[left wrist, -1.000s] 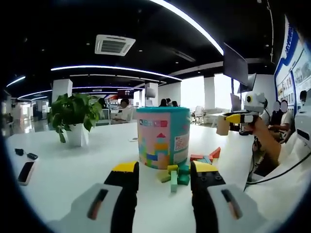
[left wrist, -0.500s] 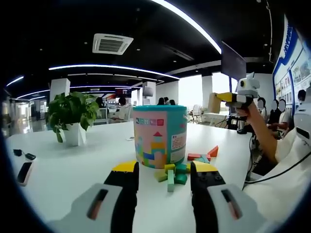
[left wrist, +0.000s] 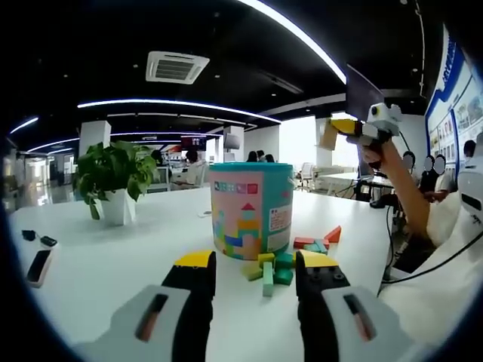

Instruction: Arrange the toys in the designated storage area by placing each visible toy with the group until no toy remains scattered across the table.

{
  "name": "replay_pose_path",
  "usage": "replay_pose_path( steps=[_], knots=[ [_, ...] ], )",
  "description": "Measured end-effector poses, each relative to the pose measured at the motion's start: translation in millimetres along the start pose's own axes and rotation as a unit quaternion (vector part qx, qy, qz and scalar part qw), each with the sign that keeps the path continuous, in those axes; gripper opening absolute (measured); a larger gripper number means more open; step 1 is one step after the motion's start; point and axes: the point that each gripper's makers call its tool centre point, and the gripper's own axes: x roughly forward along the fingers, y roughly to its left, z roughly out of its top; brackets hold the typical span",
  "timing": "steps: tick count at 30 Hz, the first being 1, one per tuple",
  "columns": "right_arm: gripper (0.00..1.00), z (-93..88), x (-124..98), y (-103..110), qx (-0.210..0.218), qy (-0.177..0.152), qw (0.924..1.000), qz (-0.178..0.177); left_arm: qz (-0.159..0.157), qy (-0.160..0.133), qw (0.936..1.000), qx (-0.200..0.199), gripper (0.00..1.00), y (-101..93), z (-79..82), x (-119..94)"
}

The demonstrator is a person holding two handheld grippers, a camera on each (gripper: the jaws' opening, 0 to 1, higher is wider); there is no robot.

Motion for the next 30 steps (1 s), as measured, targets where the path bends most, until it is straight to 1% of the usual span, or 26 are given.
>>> replay_pose_path(
  steps=[3,4,7,11,13,15,16,17,18,19,20,21,24,26,28,30],
  knots=[
    [0.2,9.4,11.8,-9.3,0.018,-0.007,0.9998,-0.003,0.0,0.0,1.0,-0.001,0.43,0.0,0.1,0.5],
    [0.2,11.6,15.8,-11.5,0.031,-0.011,0.9995,-0.003,0.0,0.0,1.0,-0.001,0.43,0.0,0.0,0.7],
    [0.2,15.8,27.1,-15.7,0.053,-0.014,0.9985,0.004,0.0,0.001,1.0,-0.001,0.43,0.5,-0.6,1.4],
    [0.2,14.9,42.4,-23.2,0.036,-0.006,0.9993,-0.011,0.0,0.003,1.0,-0.002,0.43,0.8,-1.7,1.5],
    [0.2,14.1,49.3,-25.2,0.044,-0.002,0.999,-0.006,0.0,0.003,1.0,-0.001,0.43,1.3,-1.7,1.0],
    [0.2,11.5,56.9,-29.0,0.062,0.004,0.998,-0.007,0.001,0.003,1.0,-0.002,0.43,1.9,-1.7,0.6],
    [0.2,9.1,62.3,-30.7,0.062,0.006,0.998,-0.009,0.001,0.003,1.0,-0.003,0.43,2.3,-2.1,0.6],
    [0.2,2.8,68.3,-32.9,0.051,0.015,0.9985,-0.016,0.002,0.003,1.0,-0.003,0.43,2.6,-2.7,0.9],
    [0.2,-6.9,74.5,-36.6,0.033,0.034,0.9985,-0.028,0.002,0.004,1.0,-0.004,0.43,2.5,-3.6,1.2],
    [0.2,-15.5,81.5,-38.8,0.03,0.051,0.9976,-0.035,0.001,0.005,1.0,-0.004,0.43,2.2,-4.3,1.6],
    [0.2,-21.5,91.9,-38.1,0.034,0.062,0.997,-0.029,0.001,0.006,1.0,-0.004,0.43,1.6,-5.0,2.1],
    [0.2,-23.0,96.4,-38.9,0.041,0.065,0.9967,-0.028,0.0,0.007,1.0,-0.003,0.43,1.2,-5.3,2.5],
    [0.2,-26.2,114.6,-41.6,0.083,0.069,0.9937,-0.029,-0.002,0.007,1.0,-0.003,0.43,-0.3,-4.1,3.4],
    [0.2,-28.2,126.6,-42.3,0.077,0.074,0.9937,-0.033,-0.002,0.006,1.0,-0.001,0.43,-0.4,-3.3,3.3],
    [0.2,-33.8,136.6,-44.6,0.065,0.086,0.9932,-0.045,-0.002,0.005,1.0,-0.002,0.43,0.3,-3.1,2.7],
    [0.2,-44.4,147.3,-45.1,0.075,0.107,0.9903,-0.048,-0.001,0.006,1.0,-0.003,0.43,2.1,-4.5,2.2]
  ],
)
